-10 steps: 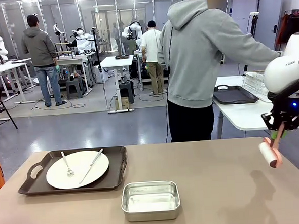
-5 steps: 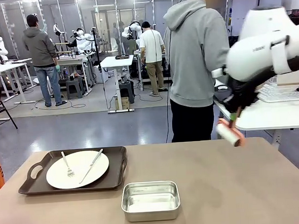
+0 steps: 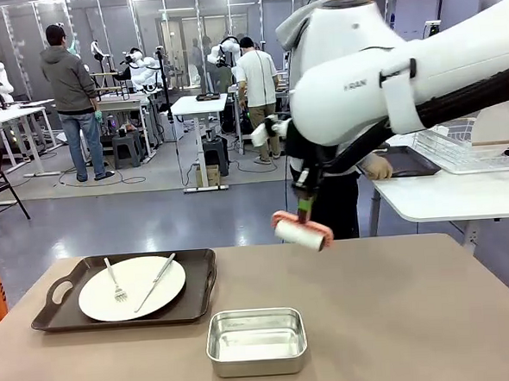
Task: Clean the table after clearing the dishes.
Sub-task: Place the Lint Roller back on top of the Airtight Container.
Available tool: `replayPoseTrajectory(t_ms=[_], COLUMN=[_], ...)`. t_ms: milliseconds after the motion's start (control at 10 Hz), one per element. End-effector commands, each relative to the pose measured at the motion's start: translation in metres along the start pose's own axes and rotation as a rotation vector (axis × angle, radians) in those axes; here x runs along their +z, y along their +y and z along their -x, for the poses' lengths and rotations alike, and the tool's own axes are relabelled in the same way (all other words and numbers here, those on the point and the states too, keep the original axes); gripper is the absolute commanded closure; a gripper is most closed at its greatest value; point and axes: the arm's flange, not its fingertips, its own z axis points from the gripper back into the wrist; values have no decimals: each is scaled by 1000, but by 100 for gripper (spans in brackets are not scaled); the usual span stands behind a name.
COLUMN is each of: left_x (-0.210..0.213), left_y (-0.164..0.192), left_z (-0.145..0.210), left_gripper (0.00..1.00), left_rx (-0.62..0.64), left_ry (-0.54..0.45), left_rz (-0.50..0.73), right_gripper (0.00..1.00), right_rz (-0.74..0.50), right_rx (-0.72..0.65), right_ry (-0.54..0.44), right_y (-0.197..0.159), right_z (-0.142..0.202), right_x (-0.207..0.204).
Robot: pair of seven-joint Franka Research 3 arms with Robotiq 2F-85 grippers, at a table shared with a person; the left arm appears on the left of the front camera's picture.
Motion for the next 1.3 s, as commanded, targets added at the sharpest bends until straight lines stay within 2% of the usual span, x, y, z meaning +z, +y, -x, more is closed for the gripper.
replayPoseTrajectory(t_ms=[0, 400, 600, 700, 800, 1200], left_x=[3, 3, 3, 3, 3, 3], left_y=[-2, -2, -2, -2, -2, -2], left_z=[2, 2, 2, 2, 2, 2], left_gripper=[0, 0, 0, 0, 0, 0], left_rx=[-3, -3, -3, -3, -3, -3], left_ry=[0, 0, 0, 0, 0, 0], left_rz=[10, 10, 10, 10, 10, 10], right_gripper=[79, 79, 79, 79, 79, 79], right_rz=[-91, -248, -337, -360, -376, -413], right_rx=[162, 315, 326, 347, 373, 387], right_ry=[-16, -10, 7, 46, 78, 155], right_y=[13, 85, 109, 122, 128, 110], right_z=[-6, -7, -15, -17, -18, -40], right_x=[6, 6, -6, -12, -22, -66])
